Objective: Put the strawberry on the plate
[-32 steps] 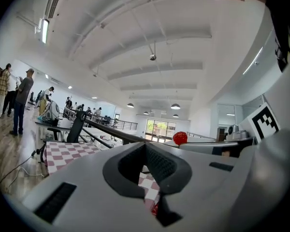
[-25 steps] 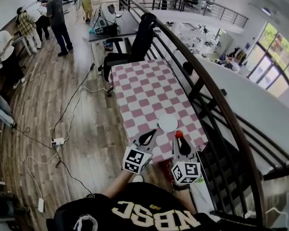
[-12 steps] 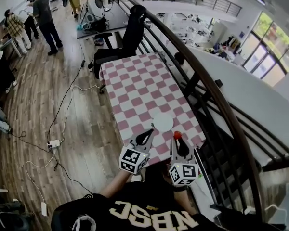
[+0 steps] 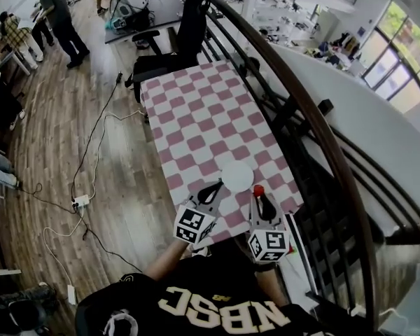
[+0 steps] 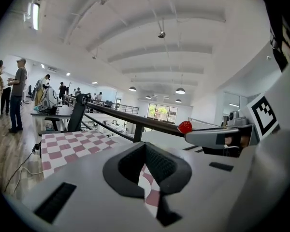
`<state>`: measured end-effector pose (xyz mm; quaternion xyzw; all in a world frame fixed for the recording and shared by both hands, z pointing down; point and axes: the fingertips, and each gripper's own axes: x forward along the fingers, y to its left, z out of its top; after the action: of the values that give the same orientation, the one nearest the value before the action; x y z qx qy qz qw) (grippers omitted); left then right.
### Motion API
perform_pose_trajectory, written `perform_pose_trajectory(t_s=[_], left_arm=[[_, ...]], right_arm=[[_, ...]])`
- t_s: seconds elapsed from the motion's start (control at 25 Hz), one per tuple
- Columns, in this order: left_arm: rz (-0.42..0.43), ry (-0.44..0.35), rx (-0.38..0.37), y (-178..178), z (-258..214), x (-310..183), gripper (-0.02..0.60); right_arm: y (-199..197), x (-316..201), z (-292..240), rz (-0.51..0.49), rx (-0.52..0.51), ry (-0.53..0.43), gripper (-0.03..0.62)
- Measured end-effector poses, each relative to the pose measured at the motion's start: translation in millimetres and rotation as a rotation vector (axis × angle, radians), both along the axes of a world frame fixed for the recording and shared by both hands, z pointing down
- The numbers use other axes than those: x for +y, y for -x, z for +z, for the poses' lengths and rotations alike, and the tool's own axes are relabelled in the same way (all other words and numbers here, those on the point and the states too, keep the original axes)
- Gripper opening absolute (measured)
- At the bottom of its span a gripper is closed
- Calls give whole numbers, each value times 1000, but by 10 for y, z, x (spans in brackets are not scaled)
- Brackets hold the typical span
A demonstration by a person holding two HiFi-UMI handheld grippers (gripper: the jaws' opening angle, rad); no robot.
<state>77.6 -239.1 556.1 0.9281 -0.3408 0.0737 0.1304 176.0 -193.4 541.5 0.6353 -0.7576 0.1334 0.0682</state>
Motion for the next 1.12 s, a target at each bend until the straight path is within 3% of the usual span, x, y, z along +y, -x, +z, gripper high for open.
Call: perform_pose_trajectory(t_s=[0.52, 0.88, 1.12], left_arm=[[42, 129, -114, -294, 755, -589, 9], [120, 272, -198, -634, 1473, -788, 9], [90, 349, -219, -689, 1823, -826, 9]], right_arm=[[-606, -909, 831, -184, 216, 153, 98], [-606, -1448, 1431, -319, 229, 200, 98], [-402, -1457, 2055, -472, 267, 310, 98]])
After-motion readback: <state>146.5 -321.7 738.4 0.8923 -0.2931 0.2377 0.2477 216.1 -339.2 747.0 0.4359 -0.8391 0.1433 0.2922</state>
